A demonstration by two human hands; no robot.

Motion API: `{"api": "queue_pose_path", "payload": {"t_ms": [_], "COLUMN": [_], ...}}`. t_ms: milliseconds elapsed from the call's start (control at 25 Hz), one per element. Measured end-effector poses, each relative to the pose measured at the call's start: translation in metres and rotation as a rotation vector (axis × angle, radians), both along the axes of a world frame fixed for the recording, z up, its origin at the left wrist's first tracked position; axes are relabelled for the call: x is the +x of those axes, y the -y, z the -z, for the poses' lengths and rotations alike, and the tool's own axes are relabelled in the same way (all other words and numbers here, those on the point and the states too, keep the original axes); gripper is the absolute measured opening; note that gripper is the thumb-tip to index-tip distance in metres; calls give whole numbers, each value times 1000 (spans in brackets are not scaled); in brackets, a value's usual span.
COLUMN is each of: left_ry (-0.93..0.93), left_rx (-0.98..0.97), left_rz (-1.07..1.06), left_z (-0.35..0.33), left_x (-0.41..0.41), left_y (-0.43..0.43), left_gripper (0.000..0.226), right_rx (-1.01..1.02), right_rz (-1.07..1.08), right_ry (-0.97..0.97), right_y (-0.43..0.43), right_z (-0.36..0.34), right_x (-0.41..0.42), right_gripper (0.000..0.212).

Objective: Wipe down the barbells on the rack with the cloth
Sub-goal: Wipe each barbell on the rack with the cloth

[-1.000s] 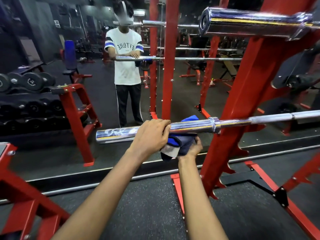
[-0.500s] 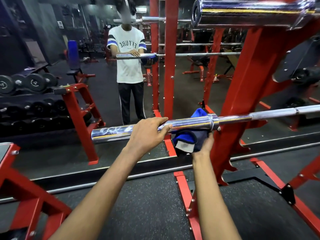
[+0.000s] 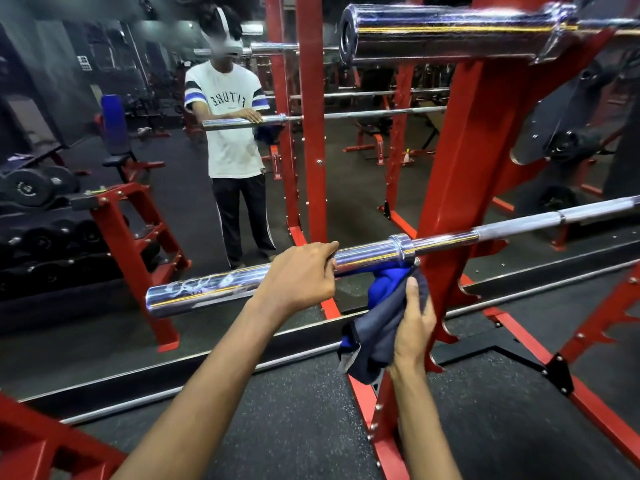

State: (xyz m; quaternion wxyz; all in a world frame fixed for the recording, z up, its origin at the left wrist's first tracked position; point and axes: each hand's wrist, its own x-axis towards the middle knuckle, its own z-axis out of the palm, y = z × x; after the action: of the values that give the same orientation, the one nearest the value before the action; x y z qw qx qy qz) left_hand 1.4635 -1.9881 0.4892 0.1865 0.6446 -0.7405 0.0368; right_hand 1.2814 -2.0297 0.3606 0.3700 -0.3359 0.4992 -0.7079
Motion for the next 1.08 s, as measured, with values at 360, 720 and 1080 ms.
{"api": "queue_pose_path", "payload": {"t_ms": [360, 720, 1080], "left_ry": [-87, 114, 11], "left_rx": [130, -68, 53], "left_rz": [196, 97, -10], "left_z": [0, 11, 3], "left_x": [-58, -82, -104], "left_y": [49, 64, 74], "left_gripper": [48, 52, 37], "right_rx": [-253, -283, -223], "right_rz": [167, 104, 171], "right_ry": [-676, -1065, -987], "right_y": [29, 48, 57], "right_z": [-54, -58, -57], "right_x": [-29, -58, -68], "right_gripper": [40, 47, 36]}}
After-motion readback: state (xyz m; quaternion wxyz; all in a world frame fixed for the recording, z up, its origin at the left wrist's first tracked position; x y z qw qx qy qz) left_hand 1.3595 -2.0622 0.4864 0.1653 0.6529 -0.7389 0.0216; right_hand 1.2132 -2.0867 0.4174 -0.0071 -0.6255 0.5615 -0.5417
